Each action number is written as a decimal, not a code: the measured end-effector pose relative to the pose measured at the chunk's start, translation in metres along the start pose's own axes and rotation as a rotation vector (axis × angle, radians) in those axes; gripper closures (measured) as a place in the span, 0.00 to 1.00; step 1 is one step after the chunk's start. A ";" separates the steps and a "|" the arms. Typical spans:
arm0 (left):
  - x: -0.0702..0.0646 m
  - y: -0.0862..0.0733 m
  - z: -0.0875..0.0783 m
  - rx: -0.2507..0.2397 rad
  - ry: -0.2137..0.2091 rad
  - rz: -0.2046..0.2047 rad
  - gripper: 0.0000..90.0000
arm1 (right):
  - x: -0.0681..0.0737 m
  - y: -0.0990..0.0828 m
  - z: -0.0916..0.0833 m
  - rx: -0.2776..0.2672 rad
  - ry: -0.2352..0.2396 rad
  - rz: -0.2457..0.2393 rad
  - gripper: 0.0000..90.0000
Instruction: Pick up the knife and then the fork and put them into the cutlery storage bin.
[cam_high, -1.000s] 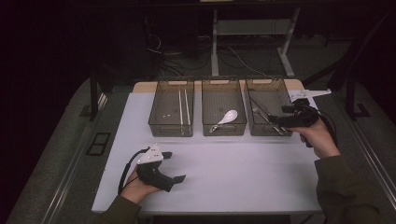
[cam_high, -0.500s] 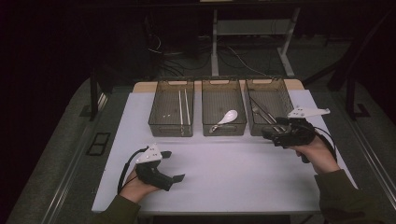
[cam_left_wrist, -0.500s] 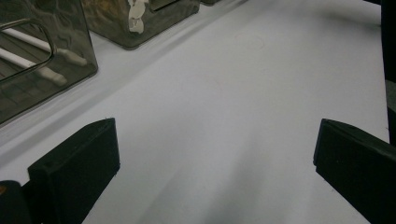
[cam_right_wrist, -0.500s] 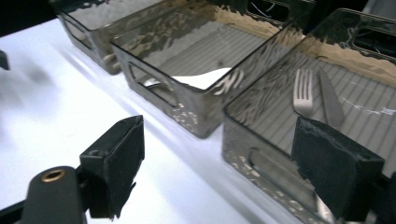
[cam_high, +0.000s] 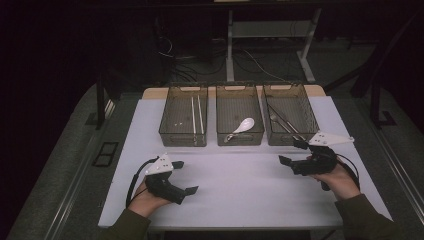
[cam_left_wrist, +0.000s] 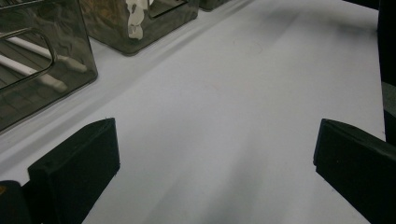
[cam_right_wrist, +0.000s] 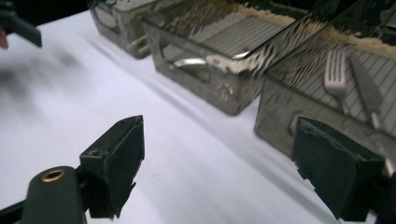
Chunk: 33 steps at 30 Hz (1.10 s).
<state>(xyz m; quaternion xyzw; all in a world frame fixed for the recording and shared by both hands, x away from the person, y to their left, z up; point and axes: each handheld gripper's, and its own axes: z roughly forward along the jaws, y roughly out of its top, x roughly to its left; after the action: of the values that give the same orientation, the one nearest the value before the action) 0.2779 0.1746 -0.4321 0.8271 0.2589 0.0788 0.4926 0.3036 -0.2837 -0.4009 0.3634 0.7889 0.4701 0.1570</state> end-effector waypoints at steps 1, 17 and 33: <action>0.000 0.000 0.000 0.000 -0.001 0.001 0.00 | 0.001 -0.002 0.000 -0.002 0.003 -0.003 0.19; -0.001 0.001 -0.001 0.002 -0.002 0.005 0.00 | 0.021 -0.035 -0.002 -0.008 0.079 -0.034 0.19; -0.002 0.001 -0.002 -0.004 0.003 0.004 0.00 | 0.019 -0.059 -0.016 0.013 0.072 -0.031 0.19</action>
<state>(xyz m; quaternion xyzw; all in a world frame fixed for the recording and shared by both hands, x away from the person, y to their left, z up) 0.2758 0.1750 -0.4305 0.8265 0.2576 0.0815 0.4938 0.2559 -0.2979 -0.4418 0.3353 0.8024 0.4753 0.1335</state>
